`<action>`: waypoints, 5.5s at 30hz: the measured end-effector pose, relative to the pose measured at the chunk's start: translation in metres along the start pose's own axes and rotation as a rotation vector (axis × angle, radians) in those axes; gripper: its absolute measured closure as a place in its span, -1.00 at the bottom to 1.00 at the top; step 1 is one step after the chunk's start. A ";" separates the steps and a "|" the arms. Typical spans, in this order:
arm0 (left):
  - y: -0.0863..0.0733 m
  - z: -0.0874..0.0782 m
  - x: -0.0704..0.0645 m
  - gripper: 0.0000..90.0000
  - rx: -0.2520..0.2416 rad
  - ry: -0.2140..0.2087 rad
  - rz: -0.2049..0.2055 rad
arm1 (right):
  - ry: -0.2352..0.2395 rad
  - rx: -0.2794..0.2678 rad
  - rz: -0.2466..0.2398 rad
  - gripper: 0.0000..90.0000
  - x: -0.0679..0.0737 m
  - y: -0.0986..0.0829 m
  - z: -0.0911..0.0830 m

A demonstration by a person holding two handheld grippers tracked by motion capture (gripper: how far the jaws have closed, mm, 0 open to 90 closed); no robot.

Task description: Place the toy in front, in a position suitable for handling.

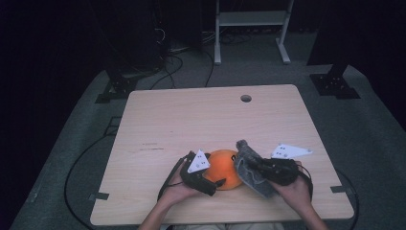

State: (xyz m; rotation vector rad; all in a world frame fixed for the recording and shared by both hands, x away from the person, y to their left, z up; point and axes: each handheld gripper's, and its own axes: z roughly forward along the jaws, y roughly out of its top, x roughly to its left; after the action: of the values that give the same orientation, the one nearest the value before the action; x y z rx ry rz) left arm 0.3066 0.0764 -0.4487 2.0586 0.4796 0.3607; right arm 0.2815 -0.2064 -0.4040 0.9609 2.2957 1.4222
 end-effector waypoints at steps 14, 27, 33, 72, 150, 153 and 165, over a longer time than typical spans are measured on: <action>0.005 -0.003 -0.001 -0.99 0.055 0.004 0.007 | 0.039 0.050 -0.055 0.75 0.017 -0.002 0.021; -0.001 0.000 -0.001 -1.00 -0.039 0.025 -0.001 | 0.008 0.043 -0.042 0.75 0.012 -0.003 0.015; -0.001 0.000 -0.005 -1.00 -0.050 0.041 -0.023 | 0.006 0.037 -0.073 0.75 0.021 0.001 0.018; -0.007 -0.002 -0.007 -0.96 -0.036 -0.001 -0.014 | 0.010 0.052 -0.032 0.75 0.003 -0.005 0.015; 0.009 0.002 -0.028 -0.97 0.007 0.048 0.102 | 0.013 0.117 -0.029 0.70 -0.005 -0.008 0.007; 0.008 0.002 -0.027 -0.97 0.007 0.042 0.094 | -0.027 0.148 -0.015 0.70 -0.014 -0.012 0.003; 0.007 0.005 -0.033 -0.97 0.003 0.053 0.137 | 0.056 0.098 -0.017 0.71 -0.004 0.003 0.014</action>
State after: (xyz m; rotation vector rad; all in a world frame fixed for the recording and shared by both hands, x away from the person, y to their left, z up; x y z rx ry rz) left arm 0.2810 0.0538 -0.4467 2.0943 0.3717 0.4978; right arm 0.2934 -0.1989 -0.4080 0.9383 2.4283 1.3574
